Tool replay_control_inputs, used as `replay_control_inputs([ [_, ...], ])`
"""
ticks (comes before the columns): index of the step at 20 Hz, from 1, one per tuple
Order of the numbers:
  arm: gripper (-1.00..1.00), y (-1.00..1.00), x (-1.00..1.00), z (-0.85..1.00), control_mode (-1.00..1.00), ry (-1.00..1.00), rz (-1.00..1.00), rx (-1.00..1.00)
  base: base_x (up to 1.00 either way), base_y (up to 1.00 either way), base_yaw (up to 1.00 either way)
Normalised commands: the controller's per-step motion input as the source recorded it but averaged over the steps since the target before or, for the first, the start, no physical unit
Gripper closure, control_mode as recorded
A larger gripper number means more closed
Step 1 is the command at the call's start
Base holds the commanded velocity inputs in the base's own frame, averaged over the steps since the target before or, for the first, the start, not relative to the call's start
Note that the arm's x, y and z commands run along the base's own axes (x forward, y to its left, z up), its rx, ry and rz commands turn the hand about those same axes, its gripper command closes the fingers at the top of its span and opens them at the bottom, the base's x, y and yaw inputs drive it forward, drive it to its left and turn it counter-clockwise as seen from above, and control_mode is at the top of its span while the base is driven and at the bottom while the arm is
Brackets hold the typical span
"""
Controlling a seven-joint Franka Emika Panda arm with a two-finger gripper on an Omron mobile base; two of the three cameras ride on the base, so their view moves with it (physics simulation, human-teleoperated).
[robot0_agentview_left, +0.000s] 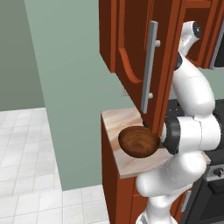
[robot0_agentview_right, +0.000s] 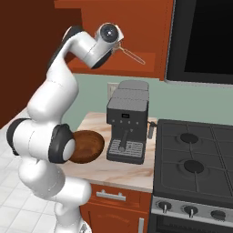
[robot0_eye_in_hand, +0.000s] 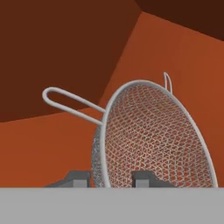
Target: Open the cabinet and setup a tea strainer by placing it in the bowl upright.
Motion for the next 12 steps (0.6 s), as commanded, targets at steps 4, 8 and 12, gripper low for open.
replay_control_inputs([
  [4, 1.00, 0.03, -0.39, 0.07, -1.00, 0.00, -0.19, -0.02, 0.00, 0.00, 0.00],
  [8, 1.00, 0.00, -0.44, 0.19, -1.00, 0.02, -0.16, -0.04, 0.00, 0.00, 0.00],
  [12, 1.00, -0.06, -0.58, 0.17, -1.00, 0.03, -0.14, -0.01, 0.00, 0.00, 0.00],
])
